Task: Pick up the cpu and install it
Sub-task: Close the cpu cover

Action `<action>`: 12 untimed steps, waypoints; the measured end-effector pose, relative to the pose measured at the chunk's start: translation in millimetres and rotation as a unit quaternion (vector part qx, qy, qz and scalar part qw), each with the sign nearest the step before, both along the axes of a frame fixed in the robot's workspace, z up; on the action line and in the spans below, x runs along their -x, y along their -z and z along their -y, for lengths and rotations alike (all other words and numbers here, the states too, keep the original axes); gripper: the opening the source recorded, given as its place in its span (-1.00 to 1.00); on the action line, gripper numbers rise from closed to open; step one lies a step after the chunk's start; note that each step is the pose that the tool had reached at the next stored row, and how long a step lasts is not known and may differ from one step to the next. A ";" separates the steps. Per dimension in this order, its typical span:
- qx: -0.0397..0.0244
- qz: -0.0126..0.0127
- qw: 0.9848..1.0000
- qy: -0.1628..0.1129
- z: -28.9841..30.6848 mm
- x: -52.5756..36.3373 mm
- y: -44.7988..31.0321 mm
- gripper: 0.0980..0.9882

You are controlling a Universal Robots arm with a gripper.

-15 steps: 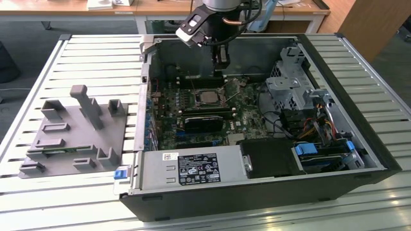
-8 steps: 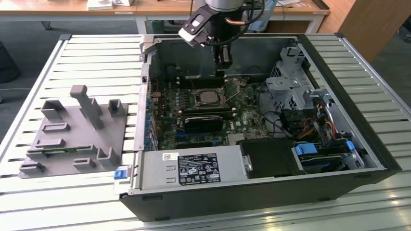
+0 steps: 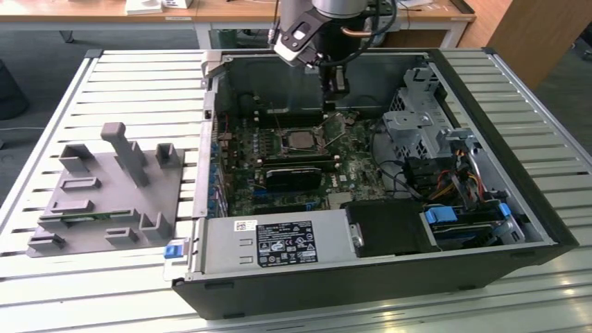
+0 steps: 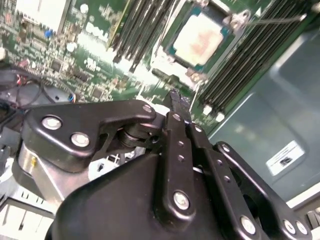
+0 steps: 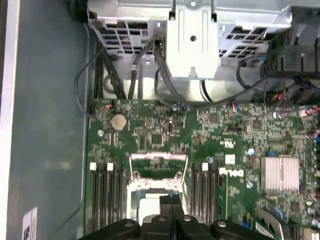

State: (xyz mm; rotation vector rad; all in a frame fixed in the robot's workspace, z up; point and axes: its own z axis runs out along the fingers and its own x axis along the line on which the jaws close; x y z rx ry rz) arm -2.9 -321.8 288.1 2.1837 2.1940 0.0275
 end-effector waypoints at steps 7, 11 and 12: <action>0.000 0.000 1.000 0.000 0.0 -8.4 5.6 -0.98; 0.000 0.000 1.000 0.000 0.0 -10.3 7.0 -0.98; 0.000 0.000 1.000 0.000 0.0 -10.6 7.4 -0.98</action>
